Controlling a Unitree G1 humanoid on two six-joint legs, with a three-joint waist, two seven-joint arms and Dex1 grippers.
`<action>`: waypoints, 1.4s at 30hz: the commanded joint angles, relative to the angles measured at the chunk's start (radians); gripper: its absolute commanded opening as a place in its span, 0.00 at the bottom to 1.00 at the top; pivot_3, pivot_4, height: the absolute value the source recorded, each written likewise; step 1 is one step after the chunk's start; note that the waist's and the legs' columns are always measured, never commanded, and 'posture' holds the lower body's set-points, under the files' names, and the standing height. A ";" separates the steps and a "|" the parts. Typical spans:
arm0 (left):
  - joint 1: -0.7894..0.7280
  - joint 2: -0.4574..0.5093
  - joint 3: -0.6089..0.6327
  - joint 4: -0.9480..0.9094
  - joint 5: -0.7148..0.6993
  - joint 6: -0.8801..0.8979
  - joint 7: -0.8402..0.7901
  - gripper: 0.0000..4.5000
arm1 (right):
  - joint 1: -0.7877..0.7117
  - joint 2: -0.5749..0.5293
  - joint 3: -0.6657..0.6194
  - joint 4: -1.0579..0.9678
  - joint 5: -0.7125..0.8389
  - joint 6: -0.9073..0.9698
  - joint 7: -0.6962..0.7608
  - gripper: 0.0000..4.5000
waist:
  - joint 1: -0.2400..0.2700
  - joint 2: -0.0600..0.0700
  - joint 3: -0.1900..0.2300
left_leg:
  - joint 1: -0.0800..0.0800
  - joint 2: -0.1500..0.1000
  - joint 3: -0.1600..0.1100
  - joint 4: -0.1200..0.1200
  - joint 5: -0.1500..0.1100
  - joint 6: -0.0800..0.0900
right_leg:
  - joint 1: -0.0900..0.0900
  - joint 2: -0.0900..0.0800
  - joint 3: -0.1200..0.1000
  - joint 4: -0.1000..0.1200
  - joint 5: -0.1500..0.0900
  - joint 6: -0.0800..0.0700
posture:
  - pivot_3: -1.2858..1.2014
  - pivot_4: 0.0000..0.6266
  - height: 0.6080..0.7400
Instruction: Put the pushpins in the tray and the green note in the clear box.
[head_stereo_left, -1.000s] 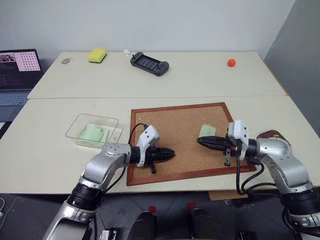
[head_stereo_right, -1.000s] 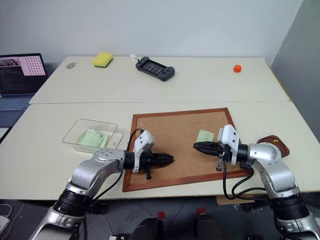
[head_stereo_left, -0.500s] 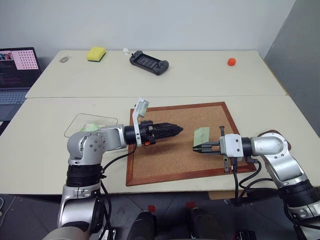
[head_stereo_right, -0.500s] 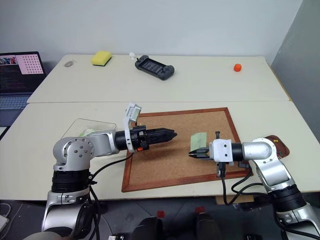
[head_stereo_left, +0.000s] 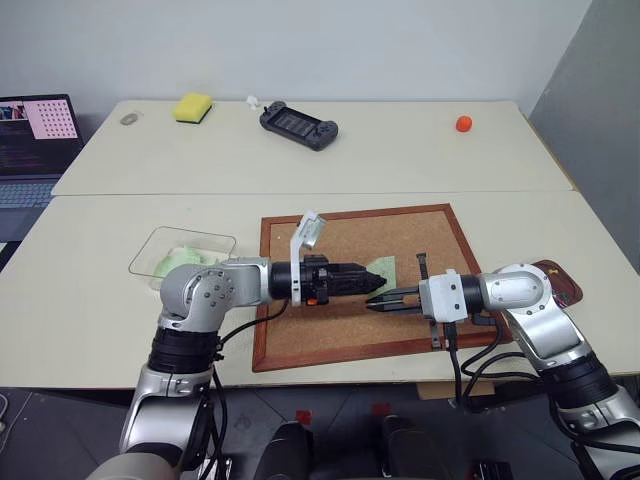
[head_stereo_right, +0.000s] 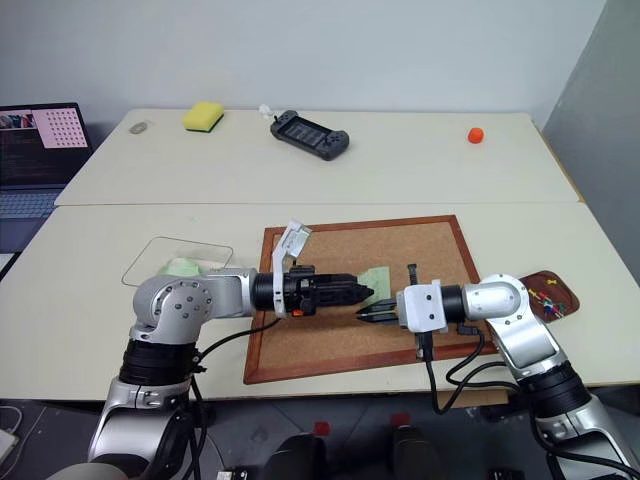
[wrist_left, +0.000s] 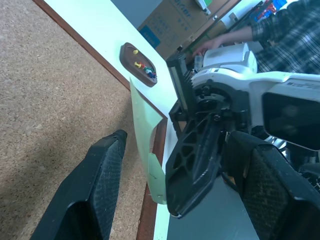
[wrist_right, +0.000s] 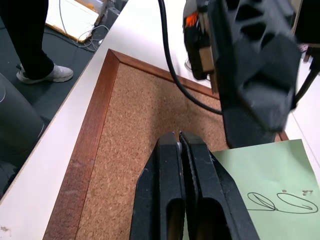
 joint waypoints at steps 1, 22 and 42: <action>-0.008 -0.009 -0.007 -0.010 0.007 -0.027 0.009 0.71 | -0.026 0.002 -0.004 -0.050 0.007 -0.004 -0.005 0.00 | -0.001 0.000 0.000 | 0.000 0.000 0.000 0.000 0.000 0.000 | 0.000 0.000 0.000 0.000 0.000 0.000 | 0.52 0.24 1.00; 0.067 0.044 -0.059 -0.062 0.036 -0.100 -0.018 0.01 | -0.019 -0.008 -0.056 -0.121 0.096 0.133 -0.036 0.00 | -0.001 0.000 0.000 | 0.000 0.000 0.000 0.000 0.000 0.000 | 0.000 0.000 0.000 0.000 0.000 0.000 | 0.52 0.24 1.00; 0.013 -0.001 -0.094 -0.149 0.121 -0.294 -0.003 0.01 | 0.137 -0.010 -0.407 -0.225 0.293 0.621 -0.421 0.00 | 0.008 0.000 0.000 | -0.002 -0.001 -0.001 0.000 -0.002 0.004 | 0.000 -0.001 0.000 -0.001 0.000 0.000 | 0.52 0.24 1.00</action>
